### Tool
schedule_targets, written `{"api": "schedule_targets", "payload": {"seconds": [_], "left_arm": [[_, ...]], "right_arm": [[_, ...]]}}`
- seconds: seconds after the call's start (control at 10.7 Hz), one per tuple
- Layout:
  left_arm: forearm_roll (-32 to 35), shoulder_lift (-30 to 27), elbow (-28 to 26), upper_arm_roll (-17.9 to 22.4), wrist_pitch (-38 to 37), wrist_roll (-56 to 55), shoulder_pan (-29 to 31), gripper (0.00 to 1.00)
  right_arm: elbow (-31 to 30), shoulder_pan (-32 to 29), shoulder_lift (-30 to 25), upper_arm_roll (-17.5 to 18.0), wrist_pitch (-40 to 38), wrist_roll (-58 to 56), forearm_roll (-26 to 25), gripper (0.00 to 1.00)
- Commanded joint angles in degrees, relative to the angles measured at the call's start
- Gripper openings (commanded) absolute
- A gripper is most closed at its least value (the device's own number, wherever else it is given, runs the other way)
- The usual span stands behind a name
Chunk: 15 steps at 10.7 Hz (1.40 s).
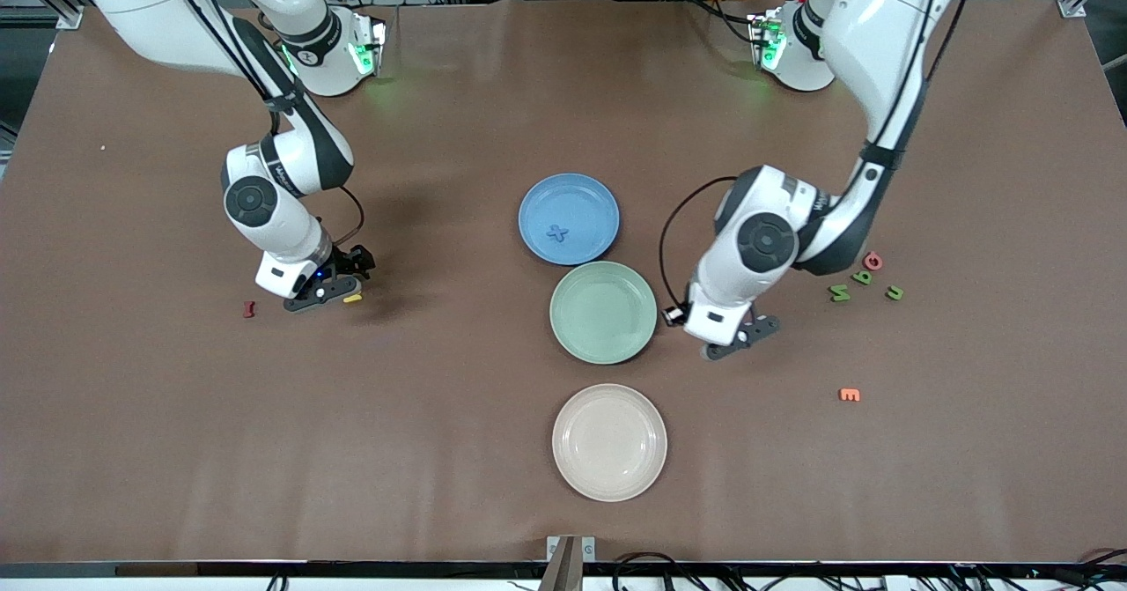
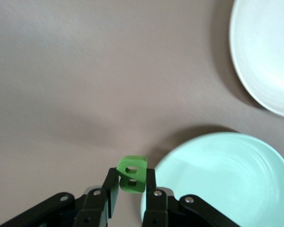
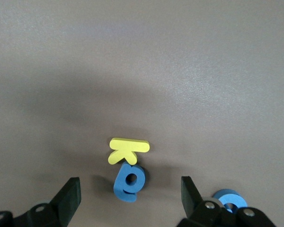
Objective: Sort letters by color into matching plates
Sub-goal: 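Carry the green B onto the green plate and open the left gripper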
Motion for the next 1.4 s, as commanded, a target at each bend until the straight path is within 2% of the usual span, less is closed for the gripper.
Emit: {"api": "schedule_targets", "payload": {"seconds": [0.0, 0.28, 0.37, 0.47, 0.56, 0.65, 0.93, 1.03, 1.21, 1.31], "left_arm": [[0.8, 1.3, 2.1, 0.7, -0.7, -5.6, -4.3, 0.19], [1.0, 5.6, 5.1, 0.8, -0.3, -11.3, -7.6, 0.2], [1.1, 6.4, 5.8, 1.0, -0.2, -12.1, -8.4, 0.37], [1.2, 6.7, 6.1, 1.2, -0.2, -12.0, -8.4, 0.62], [1.2, 6.7, 6.1, 1.2, -0.2, -11.6, -8.4, 0.7], [1.3, 6.7, 6.1, 1.3, -0.2, -11.5, -8.4, 0.98], [1.4, 4.7, 6.1, 1.9, -0.2, -8.4, -7.1, 1.0], [1.4, 3.5, 5.8, 2.2, -0.5, -5.6, -4.9, 1.0], [1.4, 1.1, 5.5, 2.1, -5.8, 3.4, -0.4, 0.98], [1.4, 0.2, 5.1, 2.0, -8.2, 9.1, 2.4, 0.97]], "right_arm": [[-1.1, -1.4, -0.3, 1.1, 1.1, 0.3, -1.4, 0.94], [-2.0, -1.4, -0.3, 1.1, 1.2, 0.3, -1.5, 0.91], [-2.0, -1.4, -0.2, 1.1, 1.2, 0.3, -2.4, 0.88], [-2.1, -1.5, -0.1, 1.1, 1.2, 0.4, -3.1, 0.87], [-2.1, -1.5, -0.1, 1.1, 1.2, 0.4, -3.1, 0.85], [-2.1, -1.5, 0.1, 1.1, 1.3, 0.4, -3.2, 0.83], [-2.1, -1.5, 0.9, 1.1, 3.0, 0.3, -3.2, 0.76], [-2.0, -1.5, 1.3, 1.1, 3.3, 0.3, -3.2, 0.74], [-2.0, -1.6, 1.6, 1.1, 3.4, 0.4, -5.3, 0.63], [-2.0, -2.0, 1.8, 1.1, 3.5, 0.4, -6.0, 0.61]]}}
